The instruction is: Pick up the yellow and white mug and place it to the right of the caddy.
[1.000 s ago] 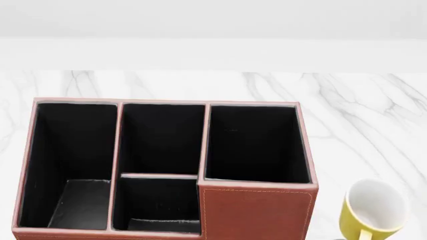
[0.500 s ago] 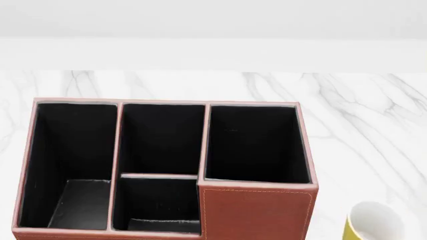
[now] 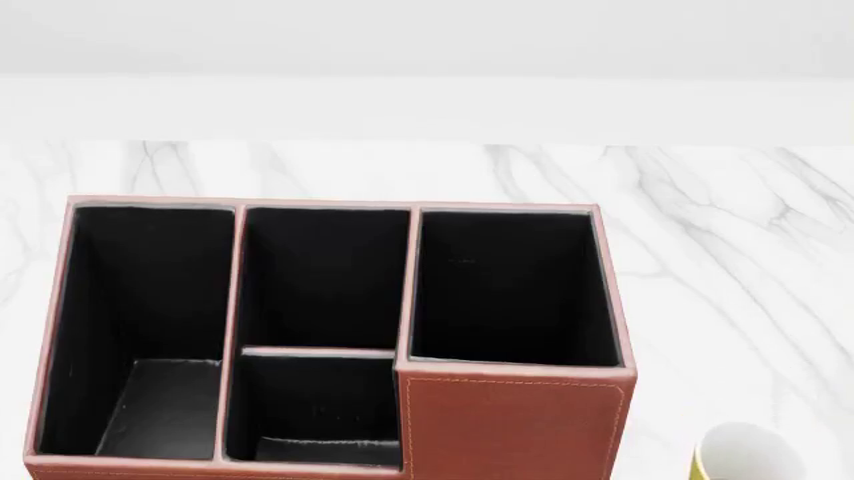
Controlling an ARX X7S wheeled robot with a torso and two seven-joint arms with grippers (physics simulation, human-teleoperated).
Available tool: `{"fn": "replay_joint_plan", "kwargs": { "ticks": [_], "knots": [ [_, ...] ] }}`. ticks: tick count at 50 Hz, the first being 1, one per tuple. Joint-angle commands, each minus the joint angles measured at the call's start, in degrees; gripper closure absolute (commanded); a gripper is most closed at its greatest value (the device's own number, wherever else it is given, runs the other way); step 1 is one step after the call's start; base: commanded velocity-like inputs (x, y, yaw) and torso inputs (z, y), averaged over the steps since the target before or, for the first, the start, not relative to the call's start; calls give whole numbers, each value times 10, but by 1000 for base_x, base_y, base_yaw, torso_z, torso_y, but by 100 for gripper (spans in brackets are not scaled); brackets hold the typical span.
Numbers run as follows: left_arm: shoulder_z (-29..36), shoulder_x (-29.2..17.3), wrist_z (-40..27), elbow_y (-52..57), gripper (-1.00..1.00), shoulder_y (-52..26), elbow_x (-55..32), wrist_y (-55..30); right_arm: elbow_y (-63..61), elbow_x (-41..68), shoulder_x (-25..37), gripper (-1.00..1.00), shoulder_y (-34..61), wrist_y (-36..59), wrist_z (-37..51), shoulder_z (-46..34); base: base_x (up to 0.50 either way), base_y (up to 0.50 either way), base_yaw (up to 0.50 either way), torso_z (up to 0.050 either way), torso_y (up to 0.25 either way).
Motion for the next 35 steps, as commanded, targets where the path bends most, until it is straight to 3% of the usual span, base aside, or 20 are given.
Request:
{"fn": "replay_joint_plan", "kwargs": {
  "ticks": [1,5,6,35],
  "knots": [
    [1,-2,0,0,-100,0,-1,-1,10,2,-5,100,-1,12,-5,2,0,0,0,0,0],
    [2,-4,0,0,-100,0,-2,-1,14,3,-7,100,-2,13,-7,4,0,0,0,0,0],
    [2,-4,0,0,-100,0,-2,-1,14,0,-6,-100,-2,13,-4,3,0,0,0,0,0],
    [3,-6,0,0,-100,0,-2,-2,22,0,-10,-100,-6,15,-9,12,0,0,0,0,0]
  ]
}}
